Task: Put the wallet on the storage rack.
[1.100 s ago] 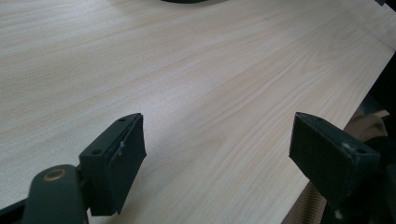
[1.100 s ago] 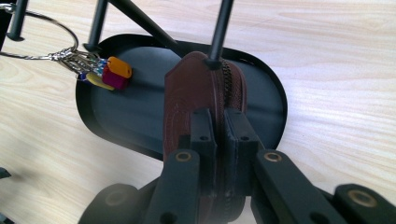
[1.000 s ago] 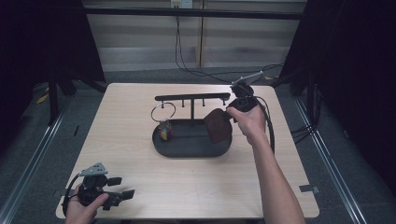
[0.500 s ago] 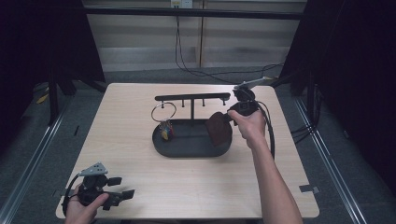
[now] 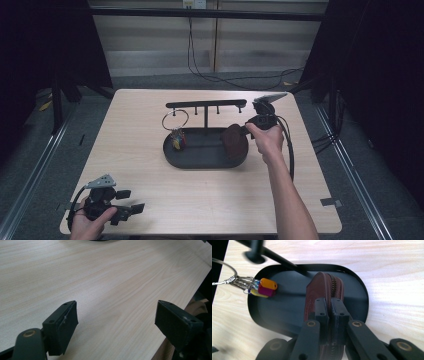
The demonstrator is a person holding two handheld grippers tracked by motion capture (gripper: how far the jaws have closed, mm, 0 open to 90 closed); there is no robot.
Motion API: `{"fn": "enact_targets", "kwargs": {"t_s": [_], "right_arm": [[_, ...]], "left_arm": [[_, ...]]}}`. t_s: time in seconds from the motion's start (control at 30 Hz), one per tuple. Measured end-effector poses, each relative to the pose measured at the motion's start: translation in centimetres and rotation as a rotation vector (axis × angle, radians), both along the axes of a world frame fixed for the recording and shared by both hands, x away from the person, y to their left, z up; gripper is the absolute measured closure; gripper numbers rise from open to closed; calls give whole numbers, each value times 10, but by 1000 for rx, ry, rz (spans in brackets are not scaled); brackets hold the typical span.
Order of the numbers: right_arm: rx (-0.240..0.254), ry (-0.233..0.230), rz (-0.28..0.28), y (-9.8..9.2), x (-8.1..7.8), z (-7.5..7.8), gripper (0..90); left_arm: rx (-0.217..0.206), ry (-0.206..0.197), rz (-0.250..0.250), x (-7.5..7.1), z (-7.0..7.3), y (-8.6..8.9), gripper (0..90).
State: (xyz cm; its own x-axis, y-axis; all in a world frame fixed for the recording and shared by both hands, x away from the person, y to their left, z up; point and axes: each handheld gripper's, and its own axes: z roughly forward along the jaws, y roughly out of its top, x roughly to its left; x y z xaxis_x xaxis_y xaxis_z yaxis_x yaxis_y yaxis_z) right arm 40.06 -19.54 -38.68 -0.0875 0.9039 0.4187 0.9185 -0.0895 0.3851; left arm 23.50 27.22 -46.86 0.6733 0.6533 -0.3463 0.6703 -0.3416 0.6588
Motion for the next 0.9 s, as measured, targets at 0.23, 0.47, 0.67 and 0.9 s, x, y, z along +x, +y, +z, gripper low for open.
{"fn": "enact_targets", "kwargs": {"t_s": [0.23, 0.47, 0.67, 0.9], "right_arm": [[23, -17, -7, 7, 7, -21, 848], [32, -29, -4, 10, 10, -38, 840], [10, -15, -13, 3, 10, -48, 820], [-53, -16, 2, 1, 9, -50, 784]], "left_arm": [[-6, -1, 2, 0, 0, 1, 184], [-10, 1, 4, 0, 0, 1, 184], [-5, 4, 6, 2, -1, 0, 184], [-7, 6, 6, 2, -1, 1, 184]]}}
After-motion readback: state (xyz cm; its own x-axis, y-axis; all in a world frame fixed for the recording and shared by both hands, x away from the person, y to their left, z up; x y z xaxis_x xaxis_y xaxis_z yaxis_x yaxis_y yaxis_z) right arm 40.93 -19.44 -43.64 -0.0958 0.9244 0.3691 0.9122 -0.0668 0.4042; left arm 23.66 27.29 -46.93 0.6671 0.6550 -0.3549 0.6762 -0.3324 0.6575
